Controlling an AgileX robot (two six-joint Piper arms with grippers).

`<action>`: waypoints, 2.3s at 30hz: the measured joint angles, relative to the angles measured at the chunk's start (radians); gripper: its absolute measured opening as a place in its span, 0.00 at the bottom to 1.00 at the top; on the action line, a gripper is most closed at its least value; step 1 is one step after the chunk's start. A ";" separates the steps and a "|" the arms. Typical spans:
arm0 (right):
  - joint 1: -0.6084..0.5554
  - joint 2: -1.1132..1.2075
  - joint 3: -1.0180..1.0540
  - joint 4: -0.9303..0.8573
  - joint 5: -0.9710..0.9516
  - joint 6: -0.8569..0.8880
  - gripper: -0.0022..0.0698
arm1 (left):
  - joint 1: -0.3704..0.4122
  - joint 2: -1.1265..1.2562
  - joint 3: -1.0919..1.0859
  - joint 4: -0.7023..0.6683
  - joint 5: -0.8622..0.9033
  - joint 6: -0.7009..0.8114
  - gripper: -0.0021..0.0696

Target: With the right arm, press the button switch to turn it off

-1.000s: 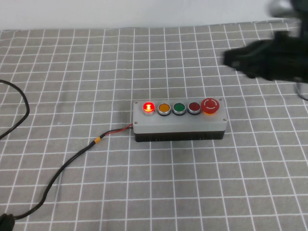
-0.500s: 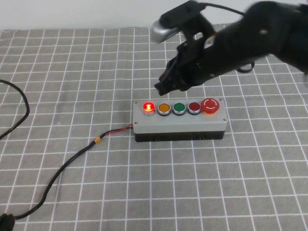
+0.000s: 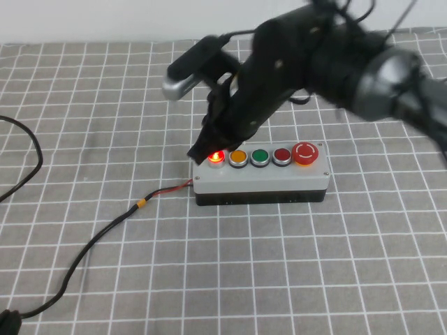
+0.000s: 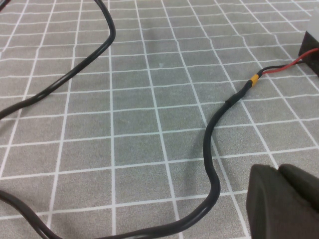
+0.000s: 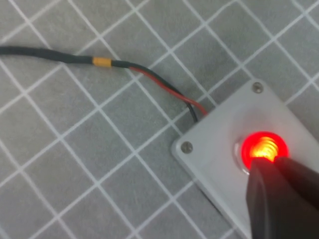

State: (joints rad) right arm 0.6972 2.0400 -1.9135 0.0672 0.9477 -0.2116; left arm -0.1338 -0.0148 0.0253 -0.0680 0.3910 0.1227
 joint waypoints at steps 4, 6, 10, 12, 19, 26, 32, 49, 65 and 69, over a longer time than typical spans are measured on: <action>0.010 0.058 -0.040 -0.043 0.009 0.039 0.01 | 0.000 0.000 0.000 0.000 0.000 0.000 0.02; 0.010 0.072 -0.050 -0.051 0.009 0.045 0.01 | 0.000 0.000 0.000 0.000 0.000 0.000 0.02; 0.010 0.081 -0.053 -0.060 0.003 0.050 0.01 | 0.000 0.000 0.000 0.000 0.000 0.000 0.02; 0.010 0.081 -0.056 -0.067 -0.007 0.050 0.01 | 0.000 0.000 0.000 0.000 0.000 0.000 0.02; 0.010 0.092 -0.055 -0.083 -0.046 0.057 0.01 | 0.000 0.000 0.000 0.000 0.000 0.000 0.02; 0.010 0.131 -0.066 -0.095 -0.048 0.071 0.01 | 0.000 0.000 0.000 0.000 0.000 0.000 0.02; 0.010 0.151 -0.084 -0.099 -0.042 0.071 0.01 | 0.000 0.000 0.000 0.000 0.000 0.000 0.02; 0.014 0.132 -0.155 -0.137 0.028 0.140 0.01 | 0.000 0.000 0.000 0.000 0.000 0.000 0.02; 0.008 -0.110 -0.224 -0.215 0.182 0.150 0.01 | 0.000 0.000 0.000 0.000 0.000 0.000 0.02; -0.001 -0.195 -0.224 -0.226 0.263 0.150 0.01 | 0.000 0.000 0.000 0.000 0.000 0.000 0.02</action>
State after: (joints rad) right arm 0.6964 1.8451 -2.1378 -0.1587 1.2105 -0.0620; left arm -0.1338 -0.0148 0.0253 -0.0680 0.3910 0.1227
